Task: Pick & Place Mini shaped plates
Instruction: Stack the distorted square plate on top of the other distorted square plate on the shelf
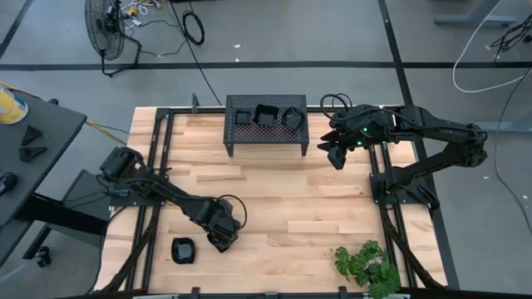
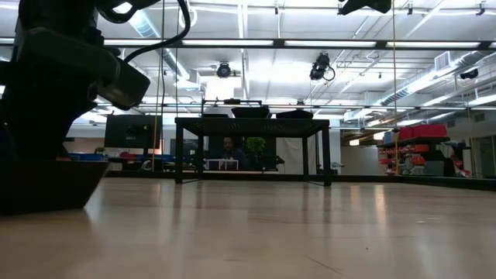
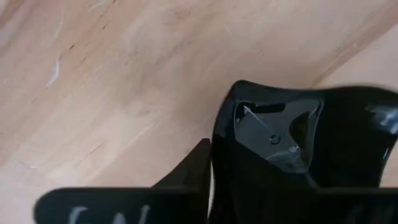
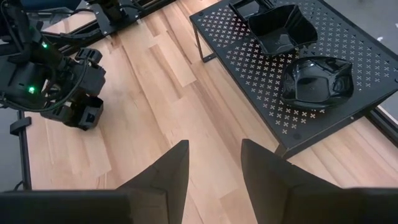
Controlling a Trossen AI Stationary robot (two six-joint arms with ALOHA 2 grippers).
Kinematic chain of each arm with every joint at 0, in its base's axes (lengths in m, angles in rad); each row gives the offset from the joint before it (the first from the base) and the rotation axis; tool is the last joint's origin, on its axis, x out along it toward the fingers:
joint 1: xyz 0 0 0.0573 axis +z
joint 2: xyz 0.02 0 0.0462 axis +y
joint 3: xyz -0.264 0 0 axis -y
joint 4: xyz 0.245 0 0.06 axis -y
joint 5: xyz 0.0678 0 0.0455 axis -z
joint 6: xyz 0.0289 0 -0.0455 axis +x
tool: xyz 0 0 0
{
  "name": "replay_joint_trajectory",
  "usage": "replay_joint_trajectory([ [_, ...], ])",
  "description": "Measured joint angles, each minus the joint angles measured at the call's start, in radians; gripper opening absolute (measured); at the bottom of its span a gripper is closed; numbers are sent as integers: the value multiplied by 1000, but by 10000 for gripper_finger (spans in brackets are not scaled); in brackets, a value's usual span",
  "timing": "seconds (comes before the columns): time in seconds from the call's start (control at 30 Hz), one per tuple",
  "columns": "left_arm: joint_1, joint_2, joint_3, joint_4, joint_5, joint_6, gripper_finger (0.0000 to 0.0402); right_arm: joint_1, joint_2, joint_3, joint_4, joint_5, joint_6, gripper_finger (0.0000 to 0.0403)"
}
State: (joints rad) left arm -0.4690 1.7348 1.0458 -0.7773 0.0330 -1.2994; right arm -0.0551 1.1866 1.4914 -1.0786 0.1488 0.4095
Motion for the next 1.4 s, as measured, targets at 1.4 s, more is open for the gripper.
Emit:
replay_joint_trajectory([
  [1.4, 247, -279, 4, 19, -83, -57, 7, 0, 0, 0, 9, 0, 0, 149],
])
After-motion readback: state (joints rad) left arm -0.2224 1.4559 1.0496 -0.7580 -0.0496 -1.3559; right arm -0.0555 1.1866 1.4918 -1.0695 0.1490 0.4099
